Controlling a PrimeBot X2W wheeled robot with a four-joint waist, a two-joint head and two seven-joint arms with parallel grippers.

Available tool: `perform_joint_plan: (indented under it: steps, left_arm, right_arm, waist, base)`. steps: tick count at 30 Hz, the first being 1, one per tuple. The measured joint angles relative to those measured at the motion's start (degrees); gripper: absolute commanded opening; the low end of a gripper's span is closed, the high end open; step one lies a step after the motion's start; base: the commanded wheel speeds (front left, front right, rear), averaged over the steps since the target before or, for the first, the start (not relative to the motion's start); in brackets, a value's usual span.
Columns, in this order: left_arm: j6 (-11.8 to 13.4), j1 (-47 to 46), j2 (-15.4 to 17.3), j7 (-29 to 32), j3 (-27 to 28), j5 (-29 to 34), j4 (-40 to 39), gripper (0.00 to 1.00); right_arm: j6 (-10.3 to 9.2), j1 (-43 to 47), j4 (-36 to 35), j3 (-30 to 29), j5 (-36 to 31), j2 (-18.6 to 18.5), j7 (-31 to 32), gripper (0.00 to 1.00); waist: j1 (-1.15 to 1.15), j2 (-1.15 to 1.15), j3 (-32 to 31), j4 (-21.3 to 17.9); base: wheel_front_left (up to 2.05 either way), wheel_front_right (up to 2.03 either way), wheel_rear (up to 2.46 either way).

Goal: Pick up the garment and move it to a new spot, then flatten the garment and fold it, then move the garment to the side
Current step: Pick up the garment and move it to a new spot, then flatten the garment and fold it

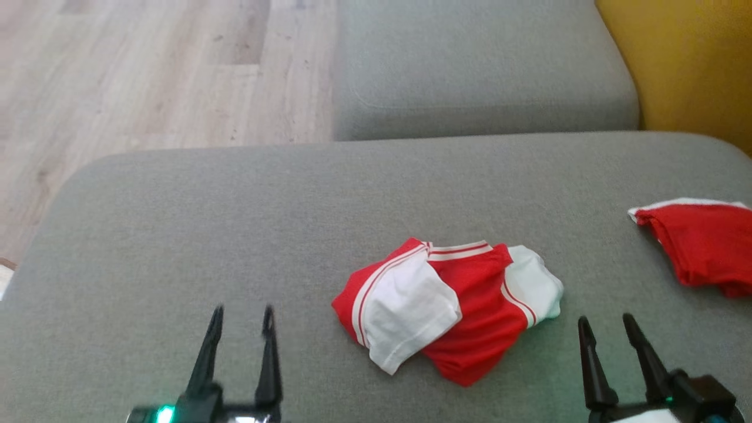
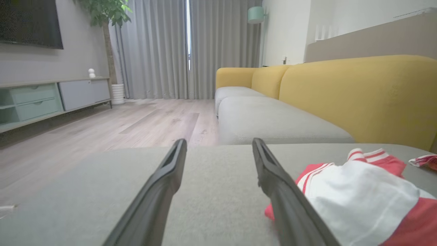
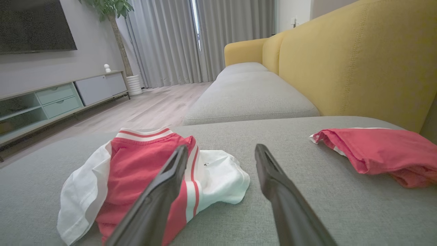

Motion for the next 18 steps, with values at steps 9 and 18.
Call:
perform_joint_plan:
  steps: [9,18]
  left_arm:
    - [-1.2,5.5,-0.3,0.0,3.4,1.7,-0.8,1.00]
    - [-2.1,5.5,-0.9,0.0,4.5,2.8,-1.5,1.00]
  right_arm:
    - [0.00,1.0,0.9,0.6,-0.5,0.4,0.0,1.00]
    - [0.00,1.0,1.0,1.0,-0.6,0.5,0.0,1.00]
  waist:
    - [0.00,0.00,-2.0,0.4]
    - [0.00,0.00,-2.1,0.0]
  base:
    - [0.00,0.00,0.00]
    - [0.00,0.00,0.00]
